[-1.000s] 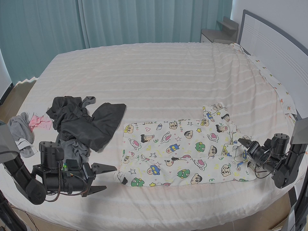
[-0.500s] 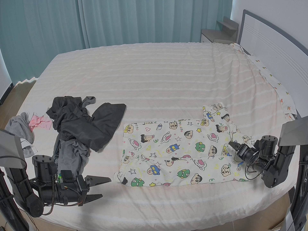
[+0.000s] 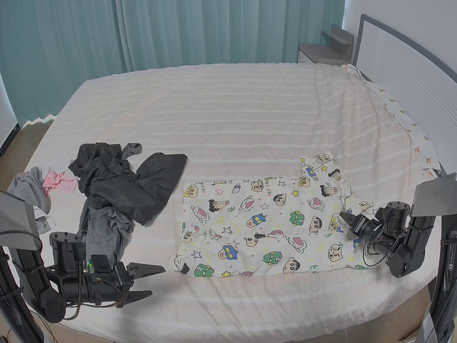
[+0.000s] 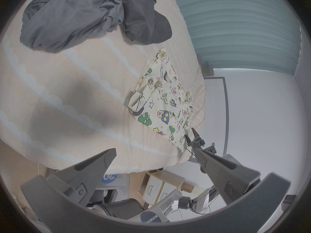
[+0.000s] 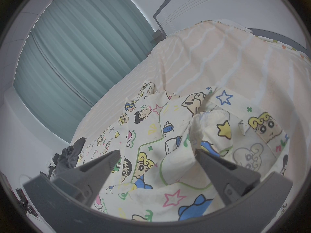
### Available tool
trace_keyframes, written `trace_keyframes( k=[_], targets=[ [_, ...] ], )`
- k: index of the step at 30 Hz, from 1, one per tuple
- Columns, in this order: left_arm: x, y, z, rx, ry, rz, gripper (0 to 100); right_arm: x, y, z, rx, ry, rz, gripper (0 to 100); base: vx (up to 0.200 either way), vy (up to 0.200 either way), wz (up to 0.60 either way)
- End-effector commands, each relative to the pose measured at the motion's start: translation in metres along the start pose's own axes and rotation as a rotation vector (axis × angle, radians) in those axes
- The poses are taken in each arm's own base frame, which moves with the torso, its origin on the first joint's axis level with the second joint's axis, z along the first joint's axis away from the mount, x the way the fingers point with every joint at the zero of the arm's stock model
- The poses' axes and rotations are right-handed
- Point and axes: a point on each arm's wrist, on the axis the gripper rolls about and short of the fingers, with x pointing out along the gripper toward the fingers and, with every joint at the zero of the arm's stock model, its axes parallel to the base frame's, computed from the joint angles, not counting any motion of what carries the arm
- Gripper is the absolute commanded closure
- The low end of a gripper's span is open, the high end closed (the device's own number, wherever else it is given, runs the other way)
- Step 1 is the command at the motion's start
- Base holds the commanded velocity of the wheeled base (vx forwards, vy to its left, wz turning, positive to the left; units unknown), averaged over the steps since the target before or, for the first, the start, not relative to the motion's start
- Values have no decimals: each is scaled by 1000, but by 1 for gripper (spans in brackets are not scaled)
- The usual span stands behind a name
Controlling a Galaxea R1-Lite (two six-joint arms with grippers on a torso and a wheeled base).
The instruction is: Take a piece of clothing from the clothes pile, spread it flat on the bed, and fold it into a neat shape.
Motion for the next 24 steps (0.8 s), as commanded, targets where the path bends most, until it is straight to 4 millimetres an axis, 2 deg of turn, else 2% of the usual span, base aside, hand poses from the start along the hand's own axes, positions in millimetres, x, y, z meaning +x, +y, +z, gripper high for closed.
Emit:
trace_keyframes(
  k=[1, 14, 19, 24],
  targets=[
    [-1, 2, -3, -10, 8, 11, 0, 6, -2, -3, -11, 5, -2, 100, 0, 0, 0],
    [0, 3, -2, -12, 9, 13, 0, -4, 7, 1, -21, -1, 21, 100, 0, 0, 0],
    [0, 3, -2, -12, 8, 13, 0, -7, 19, 11, -36, -26, 52, 100, 0, 0, 0],
    [0, 3, -2, -10, 8, 13, 0, -2, 35, 20, -48, -7, 65, 100, 0, 0, 0]
  ],
)
